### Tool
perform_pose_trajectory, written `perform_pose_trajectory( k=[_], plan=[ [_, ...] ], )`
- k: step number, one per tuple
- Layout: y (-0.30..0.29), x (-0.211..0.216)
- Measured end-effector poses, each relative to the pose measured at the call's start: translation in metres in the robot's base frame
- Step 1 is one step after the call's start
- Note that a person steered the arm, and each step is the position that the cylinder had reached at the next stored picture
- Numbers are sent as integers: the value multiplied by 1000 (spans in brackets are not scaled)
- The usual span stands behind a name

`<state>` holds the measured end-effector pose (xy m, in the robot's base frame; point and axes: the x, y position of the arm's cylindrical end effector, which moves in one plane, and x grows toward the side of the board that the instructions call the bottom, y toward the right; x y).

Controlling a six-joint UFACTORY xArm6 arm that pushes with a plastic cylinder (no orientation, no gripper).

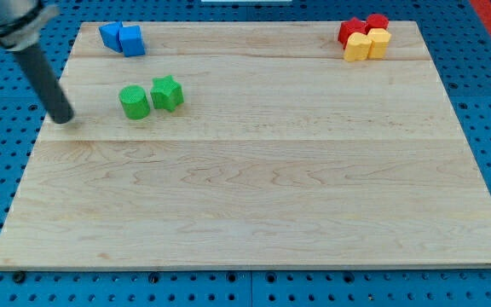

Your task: Slide the green circle and the green star towards center

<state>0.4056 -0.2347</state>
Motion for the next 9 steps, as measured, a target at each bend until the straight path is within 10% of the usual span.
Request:
perform_pose_trajectory(
  k=[2, 7, 9],
  plan=[
    [107, -3],
    [53, 1],
    [-11, -60]
  ],
)
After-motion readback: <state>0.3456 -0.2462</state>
